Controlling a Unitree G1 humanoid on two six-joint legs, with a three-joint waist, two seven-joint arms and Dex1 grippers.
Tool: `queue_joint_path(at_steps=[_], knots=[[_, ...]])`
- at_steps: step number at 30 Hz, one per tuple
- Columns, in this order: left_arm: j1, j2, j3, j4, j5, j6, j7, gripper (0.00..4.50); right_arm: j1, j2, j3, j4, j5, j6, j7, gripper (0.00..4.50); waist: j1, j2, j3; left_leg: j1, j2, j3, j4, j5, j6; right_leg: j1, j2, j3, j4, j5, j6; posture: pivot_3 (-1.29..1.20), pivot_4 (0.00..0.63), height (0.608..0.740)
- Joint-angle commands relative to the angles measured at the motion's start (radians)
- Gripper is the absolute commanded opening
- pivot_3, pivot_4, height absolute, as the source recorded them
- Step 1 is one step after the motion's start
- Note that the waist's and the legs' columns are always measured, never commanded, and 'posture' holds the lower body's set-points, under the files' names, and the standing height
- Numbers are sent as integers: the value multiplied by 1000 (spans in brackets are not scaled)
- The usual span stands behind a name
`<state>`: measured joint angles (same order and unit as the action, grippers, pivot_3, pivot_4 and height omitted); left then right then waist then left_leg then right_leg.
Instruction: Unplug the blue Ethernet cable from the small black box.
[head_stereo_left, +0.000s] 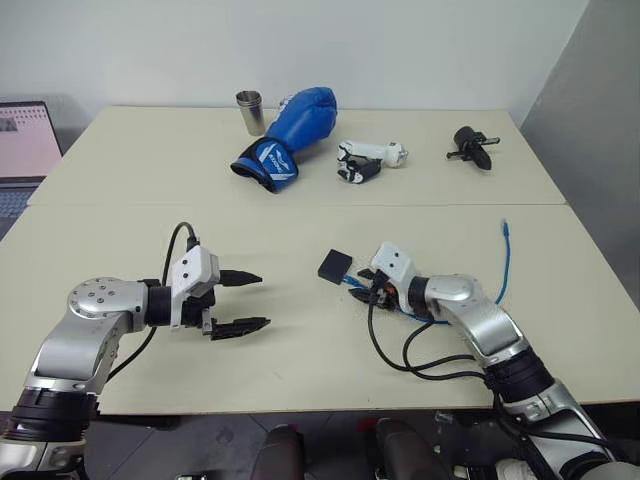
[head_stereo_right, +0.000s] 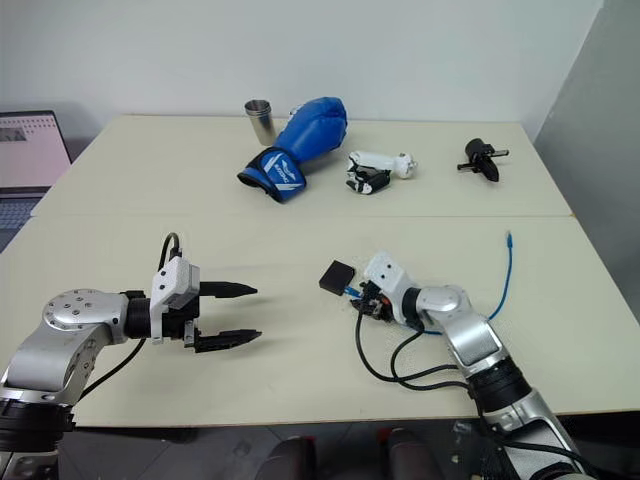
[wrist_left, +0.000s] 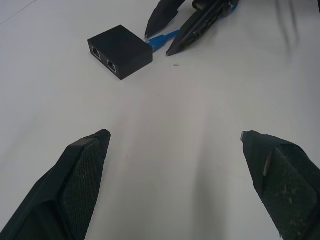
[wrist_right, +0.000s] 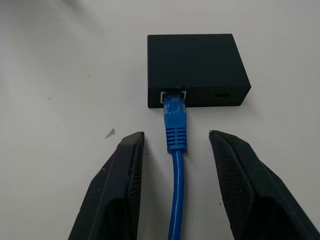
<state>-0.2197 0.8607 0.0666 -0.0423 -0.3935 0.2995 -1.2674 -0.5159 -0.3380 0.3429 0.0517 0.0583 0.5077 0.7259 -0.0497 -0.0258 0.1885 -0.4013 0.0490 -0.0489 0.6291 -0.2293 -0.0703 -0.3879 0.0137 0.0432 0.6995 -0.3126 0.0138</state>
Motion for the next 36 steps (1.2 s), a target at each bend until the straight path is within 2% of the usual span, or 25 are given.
queue_joint_path(at_steps=[1,5,6,7,12,14,18,22,25,36], knots=[[-4,3,2,-31,-7,0,4,4500,-25,19,0,30,-18,-28,-17,2185,0,0,0,0,0,0,0,0,0,0,0,0,0,0,0,0,150,740],[-5,2,2,-30,-8,4,9,4500,-33,45,-10,61,-18,-22,-35,2185,-1,0,0,0,0,0,0,0,0,0,0,0,0,0,0,0,150,740],[-5,2,2,-30,-8,5,9,4500,-34,46,-10,64,-21,-23,-35,1819,-2,0,0,0,0,0,0,0,0,0,0,0,0,0,0,0,150,740],[-4,2,4,-28,-8,9,14,4500,-35,46,-9,66,-25,-23,-36,1730,-2,0,0,1,0,0,0,0,0,0,0,0,1,0,0,0,150,740],[-21,-10,13,16,-4,45,60,4500,-37,14,13,51,-50,-60,-11,448,-1,0,0,1,0,0,0,0,0,0,0,0,1,0,0,0,150,740],[-40,-23,17,32,-22,98,84,4500,-33,-10,29,23,-65,-91,7,169,2,0,0,1,0,0,0,0,0,0,0,0,1,0,0,0,150,740],[-57,-51,35,35,-82,193,99,4500,-32,-69,65,-40,-126,-210,30,170,9,0,0,0,0,0,0,0,0,0,0,0,0,0,0,0,150,740],[-108,-98,81,31,-309,500,101,4500,-83,-178,131,-80,-307,-562,0,170,9,0,0,-1,0,0,0,0,0,0,0,-1,0,0,0,0,150,740],[-151,-128,83,56,-381,604,104,4500,-97,-200,142,-78,-327,-702,17,170,8,0,0,0,0,-1,1,0,0,0,0,-1,0,-1,2,0,150,740],[-266,-205,36,121,-380,636,114,4500,-89,-152,99,-128,-279,-757,56,169,15,0,0,0,0,-1,1,0,-1,1,0,-1,1,0,0,0,150,740]])
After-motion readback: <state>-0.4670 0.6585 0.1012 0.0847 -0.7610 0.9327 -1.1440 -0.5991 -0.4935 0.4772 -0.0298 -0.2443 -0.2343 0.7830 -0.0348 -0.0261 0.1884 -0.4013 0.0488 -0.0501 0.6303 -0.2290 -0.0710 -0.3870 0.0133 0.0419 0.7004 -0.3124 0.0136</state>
